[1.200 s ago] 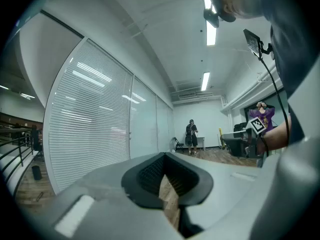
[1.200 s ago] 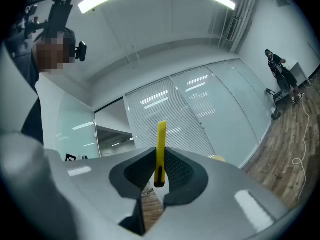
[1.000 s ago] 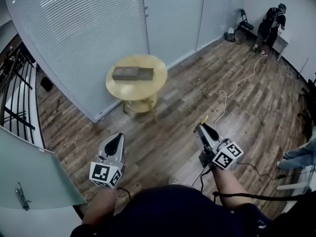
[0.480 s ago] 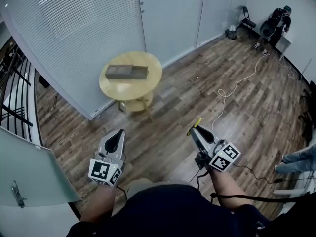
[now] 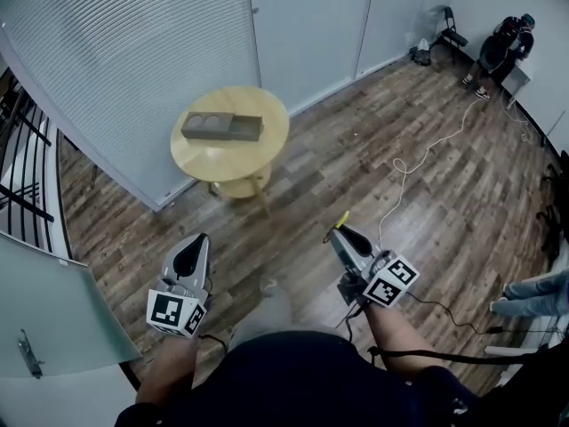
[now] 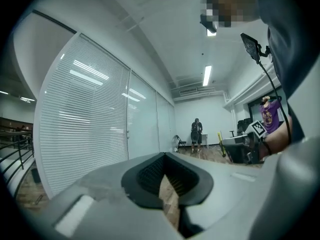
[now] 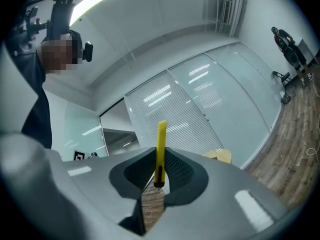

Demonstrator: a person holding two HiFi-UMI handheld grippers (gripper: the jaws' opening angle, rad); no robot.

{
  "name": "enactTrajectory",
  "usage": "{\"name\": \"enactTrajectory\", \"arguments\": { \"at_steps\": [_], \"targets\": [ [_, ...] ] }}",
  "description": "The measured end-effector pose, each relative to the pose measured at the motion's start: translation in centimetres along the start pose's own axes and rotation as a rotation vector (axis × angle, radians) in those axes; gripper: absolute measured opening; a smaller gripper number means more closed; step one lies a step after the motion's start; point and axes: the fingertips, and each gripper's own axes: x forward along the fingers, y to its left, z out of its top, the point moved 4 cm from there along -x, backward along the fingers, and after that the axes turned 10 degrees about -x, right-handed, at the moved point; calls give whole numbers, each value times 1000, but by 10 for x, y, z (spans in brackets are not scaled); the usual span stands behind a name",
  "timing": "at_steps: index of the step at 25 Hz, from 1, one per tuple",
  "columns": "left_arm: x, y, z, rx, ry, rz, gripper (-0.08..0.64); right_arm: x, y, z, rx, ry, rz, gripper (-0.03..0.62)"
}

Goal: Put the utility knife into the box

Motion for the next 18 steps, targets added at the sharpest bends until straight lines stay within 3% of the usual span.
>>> {"name": "enactTrajectory", "arguments": {
  "at_steps": [9, 18],
  "targets": [
    [84, 53, 5, -30, -31, -66, 2, 55, -31, -3, -1, 58, -39, 60],
    [162, 136, 20, -34, -14, -112, 2, 155, -78, -1, -17, 94, -61, 60]
  ]
}}
